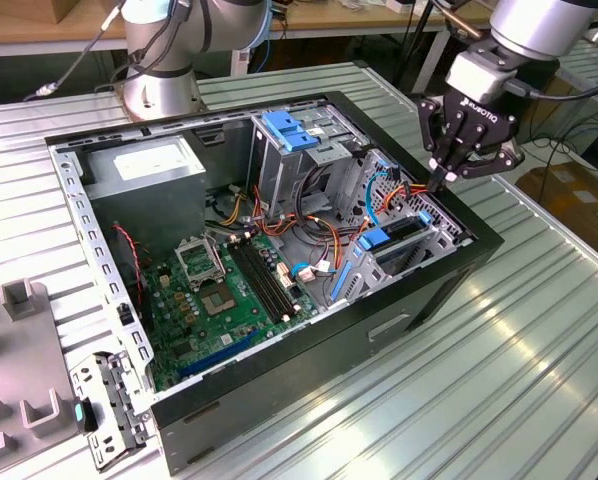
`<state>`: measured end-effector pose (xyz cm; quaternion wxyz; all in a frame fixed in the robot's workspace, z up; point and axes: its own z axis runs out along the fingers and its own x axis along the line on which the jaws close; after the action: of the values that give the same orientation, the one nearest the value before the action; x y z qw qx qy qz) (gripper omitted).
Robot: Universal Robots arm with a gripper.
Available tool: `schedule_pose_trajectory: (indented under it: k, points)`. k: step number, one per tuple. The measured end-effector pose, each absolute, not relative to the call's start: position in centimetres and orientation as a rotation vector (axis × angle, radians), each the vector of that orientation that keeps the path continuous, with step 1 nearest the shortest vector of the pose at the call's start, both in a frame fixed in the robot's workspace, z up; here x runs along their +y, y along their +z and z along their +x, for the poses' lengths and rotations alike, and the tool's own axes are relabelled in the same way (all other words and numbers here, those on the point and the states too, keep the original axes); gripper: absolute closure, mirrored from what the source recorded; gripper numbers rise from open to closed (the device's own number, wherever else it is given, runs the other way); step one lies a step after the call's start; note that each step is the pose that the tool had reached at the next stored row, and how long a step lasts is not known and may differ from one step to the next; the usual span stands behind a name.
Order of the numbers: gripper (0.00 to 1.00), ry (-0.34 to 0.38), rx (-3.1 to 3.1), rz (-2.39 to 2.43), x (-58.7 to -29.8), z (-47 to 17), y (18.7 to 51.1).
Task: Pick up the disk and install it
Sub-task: 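Insert the first disk wire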
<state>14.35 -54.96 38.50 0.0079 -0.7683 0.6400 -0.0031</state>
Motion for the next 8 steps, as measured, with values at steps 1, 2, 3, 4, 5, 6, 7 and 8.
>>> schedule_pose_trajectory:
  k: [1,2,3,4,5,6,7,8]
  points:
    - [0.89,-0.009,1.995,-2.406,-54.96,14.36,38.67]
    - [0.89,-0.009,1.986,-2.413,-54.96,14.37,38.67]
    - [0.89,-0.009,1.963,-2.433,-54.96,14.42,38.68]
    - [0.89,-0.009,1.923,-2.464,-54.96,14.48,38.65]
    - [0.89,-0.009,1.878,-2.498,-54.96,14.48,38.64]
    - [0.89,-0.008,1.846,-2.522,-54.96,14.51,38.62]
    - [0.89,-0.008,1.83,-2.534,-54.96,14.59,38.59]
    - [0.89,-0.008,1.82,-2.541,-54.92,15.33,38.56]
